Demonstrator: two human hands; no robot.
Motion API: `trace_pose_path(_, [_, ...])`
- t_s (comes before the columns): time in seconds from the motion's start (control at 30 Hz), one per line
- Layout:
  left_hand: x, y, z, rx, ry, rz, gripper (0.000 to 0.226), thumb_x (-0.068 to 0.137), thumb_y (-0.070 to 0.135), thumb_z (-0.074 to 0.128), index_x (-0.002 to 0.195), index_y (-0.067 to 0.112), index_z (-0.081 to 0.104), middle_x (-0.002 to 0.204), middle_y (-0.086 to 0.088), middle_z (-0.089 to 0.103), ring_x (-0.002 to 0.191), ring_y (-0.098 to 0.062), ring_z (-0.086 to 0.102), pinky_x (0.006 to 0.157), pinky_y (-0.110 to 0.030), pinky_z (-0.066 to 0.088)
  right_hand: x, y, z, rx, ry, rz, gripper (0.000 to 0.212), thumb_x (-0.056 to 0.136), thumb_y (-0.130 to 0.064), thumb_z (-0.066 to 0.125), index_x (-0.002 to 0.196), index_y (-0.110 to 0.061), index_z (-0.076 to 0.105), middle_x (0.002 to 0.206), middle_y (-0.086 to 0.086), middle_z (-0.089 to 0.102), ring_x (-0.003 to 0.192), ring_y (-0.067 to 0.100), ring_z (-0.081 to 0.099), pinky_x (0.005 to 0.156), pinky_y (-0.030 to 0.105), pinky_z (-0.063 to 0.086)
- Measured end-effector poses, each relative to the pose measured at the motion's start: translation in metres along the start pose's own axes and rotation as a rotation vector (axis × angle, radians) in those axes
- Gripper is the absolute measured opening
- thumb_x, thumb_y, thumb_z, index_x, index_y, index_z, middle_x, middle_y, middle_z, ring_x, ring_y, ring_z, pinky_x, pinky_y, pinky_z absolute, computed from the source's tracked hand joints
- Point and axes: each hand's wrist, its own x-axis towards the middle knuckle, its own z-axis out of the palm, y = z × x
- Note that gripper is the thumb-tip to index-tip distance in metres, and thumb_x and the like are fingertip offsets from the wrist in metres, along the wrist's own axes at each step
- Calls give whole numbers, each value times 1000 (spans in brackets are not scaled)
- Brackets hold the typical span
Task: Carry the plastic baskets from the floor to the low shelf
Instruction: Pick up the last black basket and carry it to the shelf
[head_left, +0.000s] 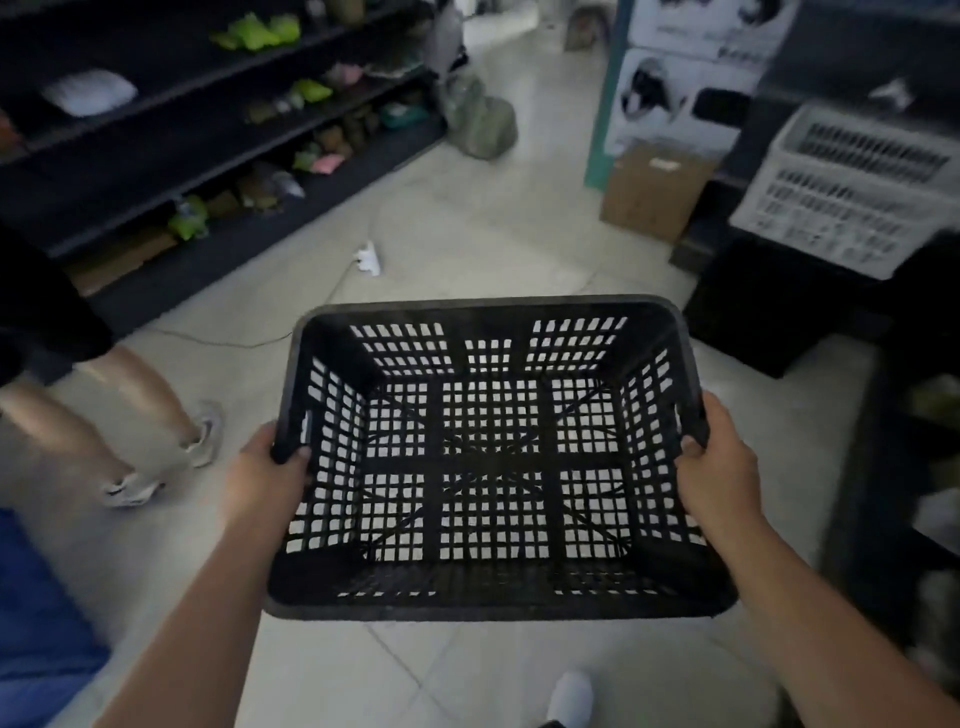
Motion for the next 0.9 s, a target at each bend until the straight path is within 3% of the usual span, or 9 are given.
trace_pose_path(0.2, [22,168,126,-7,-129,152,31,87,21,64,115,34,63,76,7,73,63,-16,72,66,-43,60,112,56,-108,13,166,97,57,93,-6,44,135,-46,39,99,-18,55,89,6,52,78,32,43])
trace_pose_path(0.3, [33,246,185,8,-170,228,32,86,23,64,114,38,62,76,10,73,61,-13,71,65,-41,60,166,81,-149,14,256,153,57,94,-7,45,132,-49,39,87,-26,50,77,-3,49,67,26,40])
trace_pose_path(0.57, [90,443,355,4,-287,410,33,86,22,64,117,32,64,90,3,74,72,-24,72,75,-47,58,325,138,-228,27,396,252,56,96,-11,44,145,-34,32,111,-3,56,96,15,54,79,34,47])
trace_pose_path(0.7, [125,550,442,-28,-368,488,32,86,27,62,117,32,61,95,3,74,79,-27,72,78,-49,57,418,156,-266,19,498,280,55,95,-11,44,142,-37,34,122,1,59,103,19,55,84,36,46])
trace_pose_path(0.9, [153,709,545,-17,-416,572,29,87,26,62,115,31,62,93,3,74,75,-25,73,78,-47,57,551,171,-337,2,577,324,55,96,-13,44,141,-40,33,109,-2,57,94,17,54,78,35,46])
